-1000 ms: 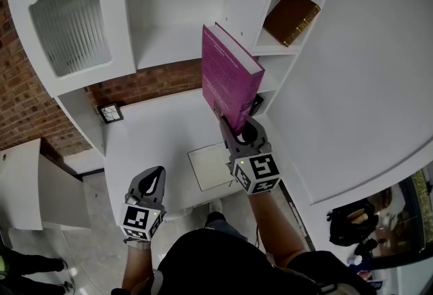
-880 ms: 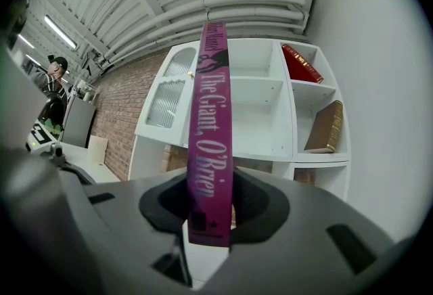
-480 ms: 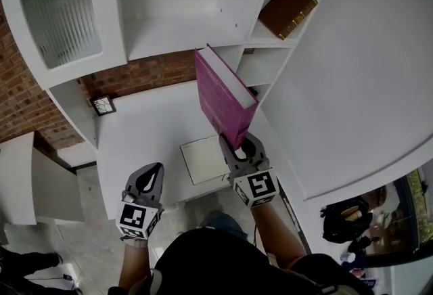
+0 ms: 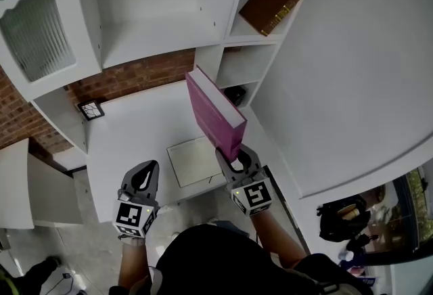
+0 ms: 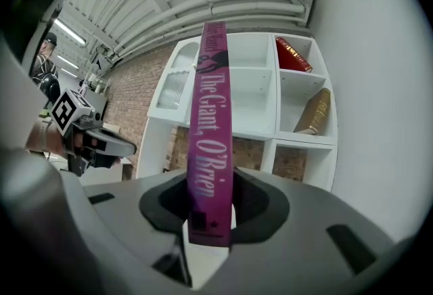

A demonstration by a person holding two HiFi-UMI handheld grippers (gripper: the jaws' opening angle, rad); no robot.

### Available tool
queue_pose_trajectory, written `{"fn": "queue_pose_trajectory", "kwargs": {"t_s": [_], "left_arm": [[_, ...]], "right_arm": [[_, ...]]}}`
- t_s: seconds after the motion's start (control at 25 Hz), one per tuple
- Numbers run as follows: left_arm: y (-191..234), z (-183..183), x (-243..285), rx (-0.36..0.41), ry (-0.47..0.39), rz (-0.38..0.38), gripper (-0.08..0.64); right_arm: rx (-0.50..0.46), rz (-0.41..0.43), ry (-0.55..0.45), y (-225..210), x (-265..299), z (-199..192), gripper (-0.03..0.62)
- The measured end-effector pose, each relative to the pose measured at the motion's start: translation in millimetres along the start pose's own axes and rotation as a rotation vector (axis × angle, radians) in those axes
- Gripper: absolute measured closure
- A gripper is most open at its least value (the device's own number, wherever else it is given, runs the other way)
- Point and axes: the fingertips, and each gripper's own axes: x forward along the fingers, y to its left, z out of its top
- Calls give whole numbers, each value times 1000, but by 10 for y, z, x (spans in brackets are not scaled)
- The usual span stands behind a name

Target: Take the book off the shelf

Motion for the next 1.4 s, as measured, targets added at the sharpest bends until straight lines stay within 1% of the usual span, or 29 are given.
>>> {"fn": "queue_pose_trajectory", "kwargs": {"t_s": [0.24, 0.4, 0.84, 1.0, 1.16, 1.28, 1.4], "left_arm": [[-277, 19, 273, 6, 15, -40, 552], [-478, 40, 435, 17, 22, -85, 552], [-985, 30, 836, 25, 42, -199, 552], [-1120, 28, 928, 26, 44, -223, 551], [-1241, 23, 1010, 31, 47, -240, 552], [-1317, 27, 1059, 37, 48, -249, 552], [-1381, 38, 1098, 40, 48, -259, 552]], "right_arm": [[16, -32, 7, -267, -239, -161, 456], [35, -61, 33, -403, -403, -285, 456], [47, -147, 57, -764, -779, -534, 456], [76, -167, 77, -823, -905, -628, 456], [71, -180, 95, -886, -1011, -694, 456], [85, -194, 95, -947, -1079, -763, 456], [93, -203, 97, -988, -1114, -752, 456]]}}
